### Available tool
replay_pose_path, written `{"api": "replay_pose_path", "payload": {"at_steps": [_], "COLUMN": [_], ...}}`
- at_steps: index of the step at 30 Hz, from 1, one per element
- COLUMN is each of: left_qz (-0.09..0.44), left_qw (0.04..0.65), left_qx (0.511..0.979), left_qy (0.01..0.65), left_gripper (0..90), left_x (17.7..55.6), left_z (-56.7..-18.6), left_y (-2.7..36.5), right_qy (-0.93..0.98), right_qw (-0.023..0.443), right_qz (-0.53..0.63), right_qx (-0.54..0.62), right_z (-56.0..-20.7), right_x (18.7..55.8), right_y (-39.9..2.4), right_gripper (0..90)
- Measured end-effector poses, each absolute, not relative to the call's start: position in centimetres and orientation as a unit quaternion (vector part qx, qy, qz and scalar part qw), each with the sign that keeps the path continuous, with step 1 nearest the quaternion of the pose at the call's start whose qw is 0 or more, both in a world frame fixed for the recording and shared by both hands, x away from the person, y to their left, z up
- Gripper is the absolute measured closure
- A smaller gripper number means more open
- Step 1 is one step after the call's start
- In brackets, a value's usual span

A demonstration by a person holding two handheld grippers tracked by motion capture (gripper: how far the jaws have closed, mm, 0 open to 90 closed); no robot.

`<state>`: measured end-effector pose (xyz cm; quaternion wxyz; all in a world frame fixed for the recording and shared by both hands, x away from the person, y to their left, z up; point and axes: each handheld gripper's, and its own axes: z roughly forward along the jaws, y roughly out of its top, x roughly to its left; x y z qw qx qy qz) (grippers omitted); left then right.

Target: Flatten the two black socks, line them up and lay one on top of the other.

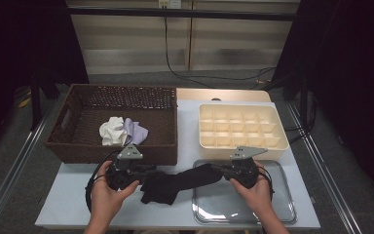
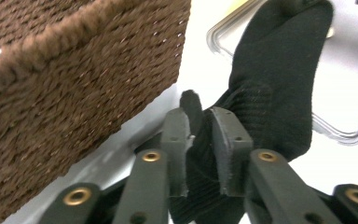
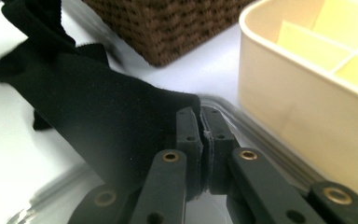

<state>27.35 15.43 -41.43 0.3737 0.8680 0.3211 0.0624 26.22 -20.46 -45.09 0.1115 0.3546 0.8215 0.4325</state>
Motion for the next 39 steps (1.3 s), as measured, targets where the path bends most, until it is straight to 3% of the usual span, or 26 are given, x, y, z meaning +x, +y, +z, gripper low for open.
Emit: {"api": "replay_pose_path", "payload": {"at_steps": [11,21,23,29,35,38,39], "left_qz": [0.055,0.042,0.036,0.027,0.044,0.064,0.061], "left_qw": [0.379,0.341,0.332,0.334,0.354,0.360,0.367], "left_qx": [0.856,0.872,0.875,0.871,0.862,0.859,0.857], "left_qy": [0.348,0.347,0.349,0.358,0.361,0.358,0.357], "left_gripper": [66.6,63.4,67.3,89.9,90.0,76.8,76.1], "left_x": [28.3,29.7,29.6,29.2,28.7,29.0,29.1], "left_z": [-42.4,-45.4,-45.6,-45.1,-44.6,-44.5,-44.6], "left_y": [16.7,15.5,15.5,16.1,16.9,16.8,16.6], "right_qy": [0.825,0.831,0.830,0.827,0.822,0.822,0.822], "right_qw": [0.106,0.113,0.115,0.120,0.124,0.122,0.121], "right_qz": [0.413,0.398,0.397,0.399,0.402,0.402,0.402], "right_qx": [0.370,0.372,0.374,0.378,0.384,0.385,0.385], "right_z": [-47.2,-47.6,-47.7,-47.9,-47.7,-47.8,-47.9], "right_x": [25.9,25.5,25.4,25.1,25.0,25.1,25.1], "right_y": [-21.4,-21.5,-21.7,-22.1,-22.5,-22.5,-22.5], "right_gripper": [86.6,86.6,86.5,86.5,86.4,86.3,86.1]}}
